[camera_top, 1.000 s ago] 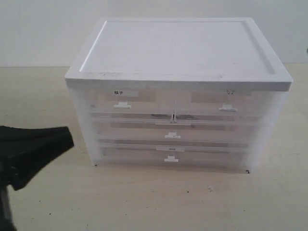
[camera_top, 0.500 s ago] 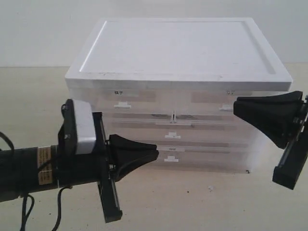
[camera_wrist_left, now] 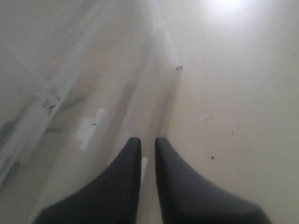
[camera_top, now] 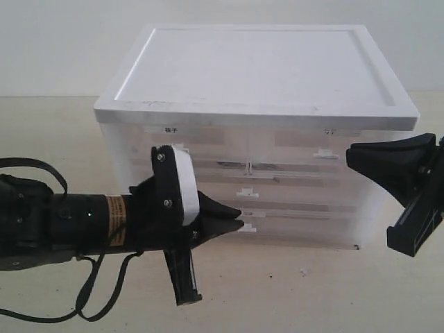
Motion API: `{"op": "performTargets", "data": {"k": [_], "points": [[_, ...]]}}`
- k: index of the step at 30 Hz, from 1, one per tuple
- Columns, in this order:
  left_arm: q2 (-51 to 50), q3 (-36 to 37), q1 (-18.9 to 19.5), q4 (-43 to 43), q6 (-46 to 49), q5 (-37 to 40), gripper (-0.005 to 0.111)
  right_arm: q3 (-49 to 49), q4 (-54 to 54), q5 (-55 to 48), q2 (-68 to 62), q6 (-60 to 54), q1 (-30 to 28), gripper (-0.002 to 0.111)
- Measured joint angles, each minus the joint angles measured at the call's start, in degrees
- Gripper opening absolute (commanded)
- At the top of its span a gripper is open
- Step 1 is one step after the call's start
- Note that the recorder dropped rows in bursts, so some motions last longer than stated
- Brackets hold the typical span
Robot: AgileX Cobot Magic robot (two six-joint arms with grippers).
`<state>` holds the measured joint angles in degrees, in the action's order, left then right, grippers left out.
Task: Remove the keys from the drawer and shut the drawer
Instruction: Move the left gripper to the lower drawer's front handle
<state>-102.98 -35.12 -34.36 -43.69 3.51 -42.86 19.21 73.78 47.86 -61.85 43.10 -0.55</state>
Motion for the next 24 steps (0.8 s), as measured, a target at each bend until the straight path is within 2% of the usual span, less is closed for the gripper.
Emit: {"op": "performTargets", "data": {"k": [2, 4, 5, 6, 8, 9, 11, 14, 19, 24], "points": [[0.0, -0.5, -2.6, 2.4, 5.0, 2.1, 0.038, 0.0, 0.0, 0.0, 0.0, 0.3, 0.0, 0.000], [1.5, -0.6, -5.6, 3.6, 7.5, 3.6, 0.038, 0.0, 0.0, 0.0, 0.0, 0.4, 0.0, 0.000], [3.2, -0.6, -8.4, 7.7, 12.4, 6.4, 0.038, 0.0, 0.0, 0.1, 0.0, 0.5, 0.0, 0.000], [3.9, -0.6, -9.5, 10.7, 15.7, 7.7, 0.038, 0.0, 0.0, 0.2, 0.0, 0.5, 0.0, 0.000], [5.8, -0.7, -13.4, 30.4, 36.9, 10.9, 0.038, 0.0, 0.0, 1.3, 0.0, 0.6, 0.0, 0.000], [5.9, -0.7, -14.5, 37.0, 44.8, 11.5, 0.038, 0.0, 0.0, 1.8, 0.0, 0.6, 0.0, 0.000], [5.6, -0.7, -16.1, 44.4, 54.0, 12.1, 0.038, 0.0, 0.0, 2.5, 0.0, 0.6, 0.0, 0.000], [4.1, -0.7, -17.0, 47.4, 57.7, 11.7, 0.038, 0.0, 0.0, 2.7, 0.0, 0.6, 0.0, 0.000], [1.7, -0.7, -17.8, 49.9, 60.7, 6.5, 0.038, 0.0, 0.0, 2.7, 0.0, 1.1, 0.0, 0.000], [-0.7, -0.7, -18.1, 56.9, 68.3, 2.2, 0.038, 0.0, 0.0, 2.7, 0.0, 1.1, 0.0, 0.000]]}}
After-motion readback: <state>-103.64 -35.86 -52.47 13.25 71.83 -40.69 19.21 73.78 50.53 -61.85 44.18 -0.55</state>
